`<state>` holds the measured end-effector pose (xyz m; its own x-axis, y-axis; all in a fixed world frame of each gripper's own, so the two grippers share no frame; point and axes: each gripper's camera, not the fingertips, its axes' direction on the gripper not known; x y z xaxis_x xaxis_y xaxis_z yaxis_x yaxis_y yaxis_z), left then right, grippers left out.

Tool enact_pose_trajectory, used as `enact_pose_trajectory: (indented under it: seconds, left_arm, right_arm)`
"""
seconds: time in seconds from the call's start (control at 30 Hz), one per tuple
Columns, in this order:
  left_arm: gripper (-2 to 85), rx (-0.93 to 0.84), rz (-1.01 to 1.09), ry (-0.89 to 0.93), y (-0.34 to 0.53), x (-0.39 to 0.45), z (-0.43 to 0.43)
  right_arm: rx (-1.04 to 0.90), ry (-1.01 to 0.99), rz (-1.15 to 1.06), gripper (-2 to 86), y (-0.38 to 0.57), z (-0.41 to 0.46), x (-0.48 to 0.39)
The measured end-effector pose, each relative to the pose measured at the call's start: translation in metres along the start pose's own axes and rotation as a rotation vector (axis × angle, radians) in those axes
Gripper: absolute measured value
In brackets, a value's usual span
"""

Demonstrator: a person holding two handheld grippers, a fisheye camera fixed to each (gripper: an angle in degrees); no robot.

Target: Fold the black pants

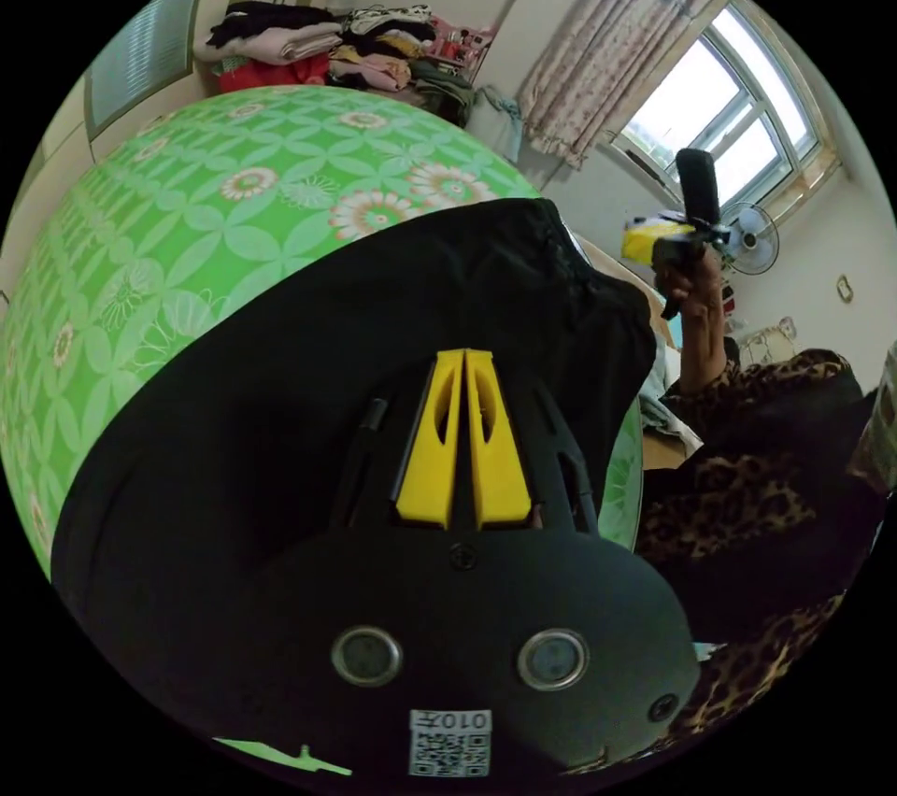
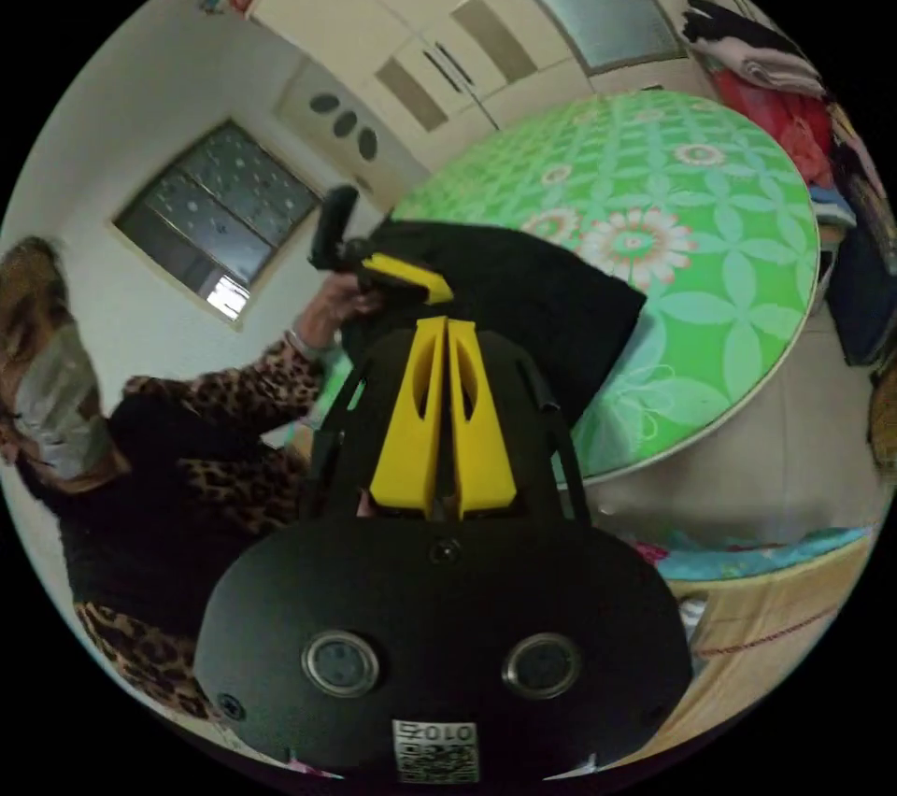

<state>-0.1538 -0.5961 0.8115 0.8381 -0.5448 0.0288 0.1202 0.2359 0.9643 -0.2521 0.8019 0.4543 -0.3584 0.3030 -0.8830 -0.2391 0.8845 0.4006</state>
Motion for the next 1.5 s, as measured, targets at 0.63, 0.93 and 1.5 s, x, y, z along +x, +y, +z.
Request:
enact_pose_trajectory:
  seconds: [0.63, 0.93, 1.5]
  left_arm:
    - [-0.3, 0.247, -0.560, -0.265, 0.131, 0.024, -0.276]
    - [-0.3, 0.384, -0.684, -0.395, 0.148, 0.069, -0.352]
    - [-0.3, 0.414, -0.740, -0.281, 0.086, 0.131, -0.419]
  right_arm:
    - [0.127, -0.221, -0.055, 5.9, 0.029, 0.027, -0.100]
    - [-0.109, 0.164, -0.272, 14.7, -0.007, 0.125, -0.216]
    - [-0.218, 0.832, -0.127, 5.4, -0.012, 0.119, -0.202]
